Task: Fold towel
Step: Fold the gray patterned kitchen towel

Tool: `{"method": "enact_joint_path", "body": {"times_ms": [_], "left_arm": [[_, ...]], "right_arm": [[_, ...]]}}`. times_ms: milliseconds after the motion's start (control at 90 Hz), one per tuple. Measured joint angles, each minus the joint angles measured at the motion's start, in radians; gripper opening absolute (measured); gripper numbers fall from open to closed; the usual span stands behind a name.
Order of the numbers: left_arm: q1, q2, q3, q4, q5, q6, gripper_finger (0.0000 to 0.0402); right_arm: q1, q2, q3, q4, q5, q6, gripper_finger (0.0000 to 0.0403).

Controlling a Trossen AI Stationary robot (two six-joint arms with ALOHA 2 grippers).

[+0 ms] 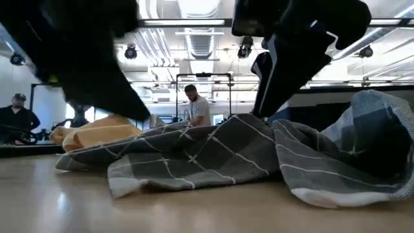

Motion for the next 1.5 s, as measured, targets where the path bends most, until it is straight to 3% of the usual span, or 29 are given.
{"method": "enact_joint_path", "body": {"times_ms": [122,178,422,644,856,1033,1211,1500], "left_arm": [[0.006,0.066,0.059,-0.076,0.141,-0.035,0.0],[-0.021,0.072,0.076,-0.119,0.152,-0.059,0.0],[-0.172,-0.018,0.078,-0.274,0.317,-0.219,0.0],[-0.263,-0.046,0.078,-0.417,0.302,-0.362,0.0],[-0.242,-0.046,0.076,-0.375,0.226,-0.336,0.0],[-0.235,-0.047,0.075,-0.363,0.167,-0.315,0.0],[-0.251,-0.047,0.07,-0.364,0.188,-0.327,0.0],[-0.35,-0.051,0.056,-0.36,0.308,-0.51,0.0]], "right_arm": [[0.006,0.001,-0.001,-0.034,-0.001,0.017,0.0182],[0.014,-0.001,-0.001,-0.057,0.0,0.025,0.0181],[0.103,0.008,-0.006,-0.061,-0.005,0.067,0.018],[0.153,0.055,-0.016,-0.001,0.019,0.113,0.018],[0.152,0.044,0.097,0.12,0.025,0.112,0.0171],[0.154,0.144,0.099,0.309,-0.003,0.09,0.0161],[0.168,0.235,0.097,0.145,-0.08,0.162,0.0146],[0.24,0.131,0.096,-0.162,-0.106,0.195,0.0122]]}}
